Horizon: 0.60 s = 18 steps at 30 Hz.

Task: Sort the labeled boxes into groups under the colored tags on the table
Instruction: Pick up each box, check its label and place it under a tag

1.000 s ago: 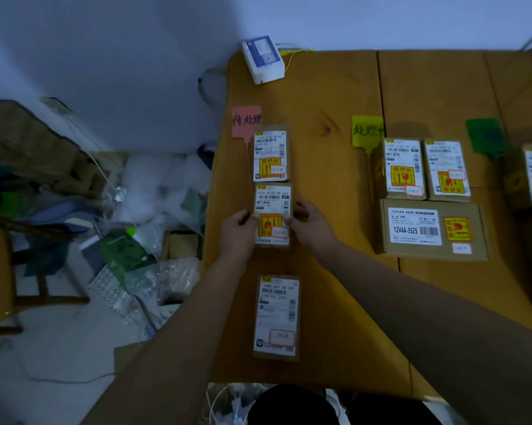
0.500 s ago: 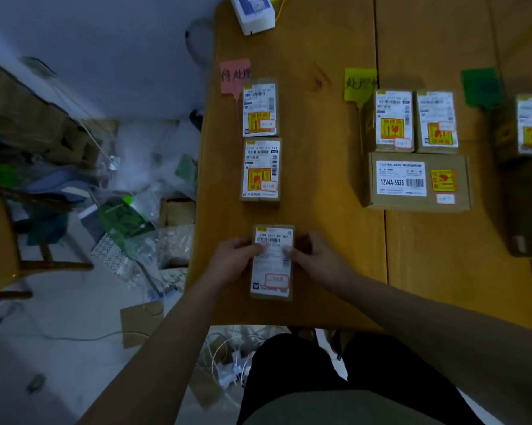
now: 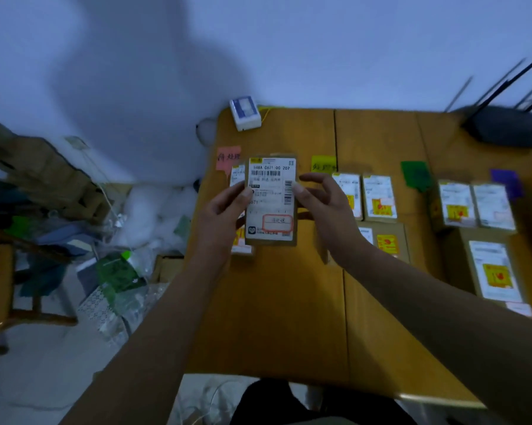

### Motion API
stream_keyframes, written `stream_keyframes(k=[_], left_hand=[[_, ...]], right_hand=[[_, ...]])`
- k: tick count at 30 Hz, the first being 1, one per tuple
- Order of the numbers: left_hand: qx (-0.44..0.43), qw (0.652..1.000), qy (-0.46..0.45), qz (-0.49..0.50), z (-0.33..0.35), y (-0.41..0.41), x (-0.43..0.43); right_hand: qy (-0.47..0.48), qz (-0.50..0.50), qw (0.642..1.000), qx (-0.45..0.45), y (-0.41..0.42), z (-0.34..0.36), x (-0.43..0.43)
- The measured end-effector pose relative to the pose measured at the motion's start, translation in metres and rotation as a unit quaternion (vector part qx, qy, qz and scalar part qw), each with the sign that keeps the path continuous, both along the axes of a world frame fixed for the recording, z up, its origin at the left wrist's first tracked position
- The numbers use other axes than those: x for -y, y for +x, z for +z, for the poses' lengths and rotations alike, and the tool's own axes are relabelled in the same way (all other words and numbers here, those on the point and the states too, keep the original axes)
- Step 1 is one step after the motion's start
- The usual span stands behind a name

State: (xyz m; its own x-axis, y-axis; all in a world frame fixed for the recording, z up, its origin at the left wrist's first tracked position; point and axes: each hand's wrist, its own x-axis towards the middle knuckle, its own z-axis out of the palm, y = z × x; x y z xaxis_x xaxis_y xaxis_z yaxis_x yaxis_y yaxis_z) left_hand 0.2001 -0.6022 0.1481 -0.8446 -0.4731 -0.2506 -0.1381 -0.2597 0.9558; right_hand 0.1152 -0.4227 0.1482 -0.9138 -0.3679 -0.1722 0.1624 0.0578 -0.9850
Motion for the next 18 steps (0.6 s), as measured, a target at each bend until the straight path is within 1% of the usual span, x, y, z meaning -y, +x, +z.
stream_keyframes(k=[4,11,14,18], left_hand=[[-0.039,0.999,0.002,-0.005,0.032,-0.013,-0.01],[-0.039,0.999,-0.018,-0.01,0.05,-0.021,-0.017],[-0.03,0.999,-0.034,-0.003,0.042,-0.024,-0.019],[0.004,0.999,-0.036,0.005,0.019,-0.023,-0.022]], right_hand=[[-0.027,0.0,0.999,-0.028,-0.011,0.036,-0.01],[-0.041,0.003,0.999,-0.028,-0.021,0.05,-0.018],[-0.037,0.007,0.999,-0.004,-0.023,0.041,-0.019],[-0.019,0.031,0.996,0.077,-0.023,0.017,-0.023]])
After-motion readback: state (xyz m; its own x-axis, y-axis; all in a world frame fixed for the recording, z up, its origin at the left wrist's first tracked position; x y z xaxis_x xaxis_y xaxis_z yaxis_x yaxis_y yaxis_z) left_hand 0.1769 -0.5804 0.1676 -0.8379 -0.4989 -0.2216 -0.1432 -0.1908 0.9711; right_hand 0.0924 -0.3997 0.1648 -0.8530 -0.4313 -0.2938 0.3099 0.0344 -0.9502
